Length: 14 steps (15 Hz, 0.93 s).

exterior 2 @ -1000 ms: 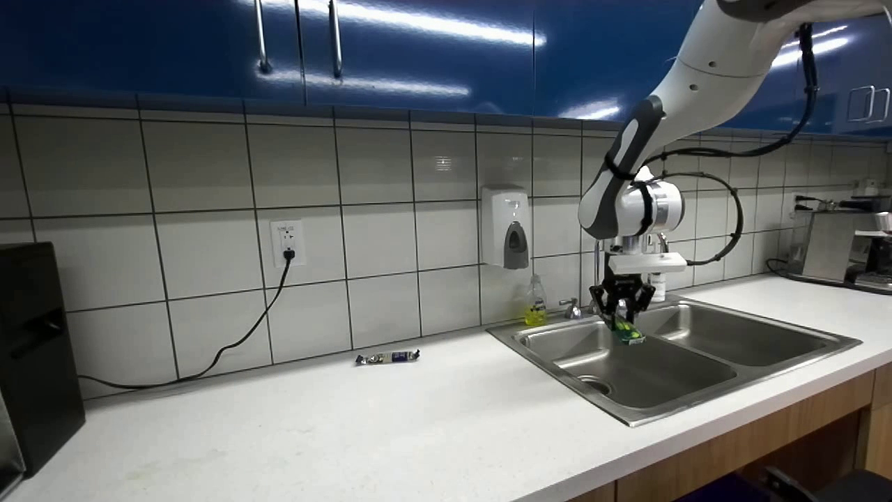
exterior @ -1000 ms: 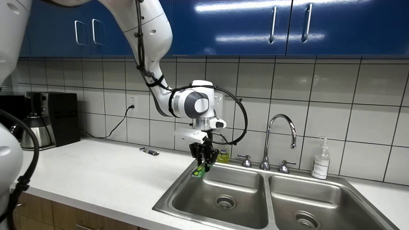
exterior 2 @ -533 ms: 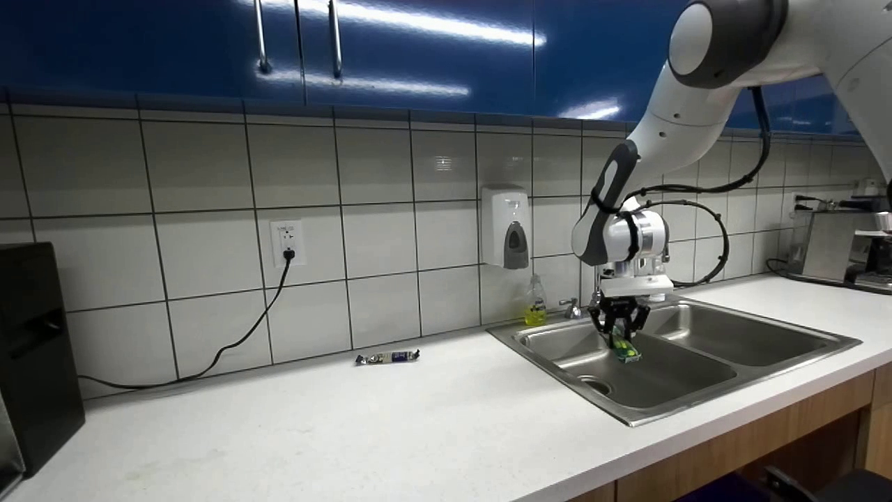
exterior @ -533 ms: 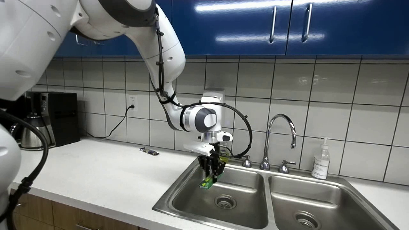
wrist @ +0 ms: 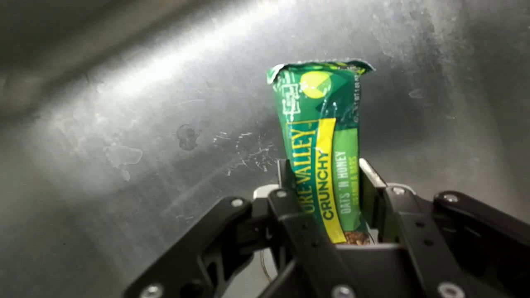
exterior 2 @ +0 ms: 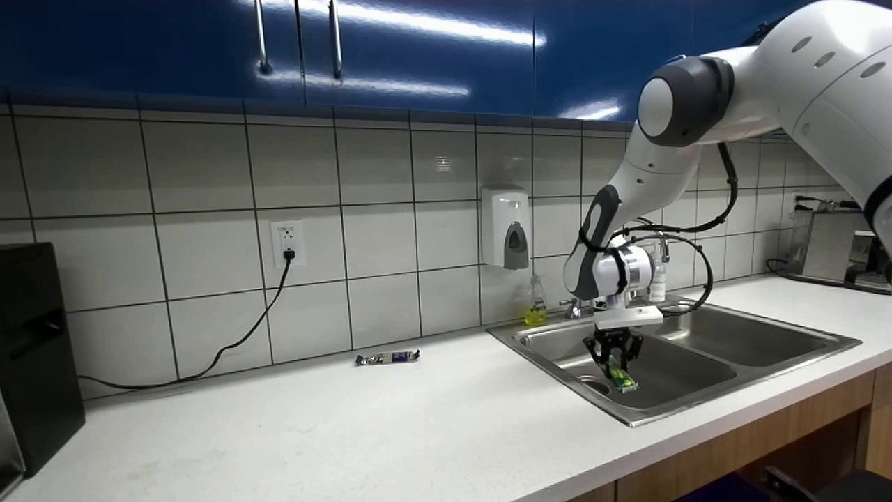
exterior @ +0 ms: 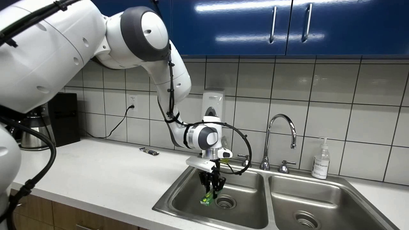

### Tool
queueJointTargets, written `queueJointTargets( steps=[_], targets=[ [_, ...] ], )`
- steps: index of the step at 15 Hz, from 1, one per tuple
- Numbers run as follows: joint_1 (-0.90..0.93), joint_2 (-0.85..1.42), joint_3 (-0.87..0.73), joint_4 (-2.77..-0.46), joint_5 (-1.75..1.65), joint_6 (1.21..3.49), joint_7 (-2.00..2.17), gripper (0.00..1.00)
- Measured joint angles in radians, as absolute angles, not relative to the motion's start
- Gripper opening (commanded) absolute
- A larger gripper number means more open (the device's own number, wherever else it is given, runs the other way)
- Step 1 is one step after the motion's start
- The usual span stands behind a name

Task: Put the green packet inside the left sink

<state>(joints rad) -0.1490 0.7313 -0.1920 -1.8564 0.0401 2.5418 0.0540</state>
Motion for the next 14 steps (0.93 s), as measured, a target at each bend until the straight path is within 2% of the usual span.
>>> queueJointTargets(
  steps=[14],
  targets=[
    [-0.149, 0.893, -0.182, -1.770, 0.040, 2.542, 0.056, 0.15]
  ],
)
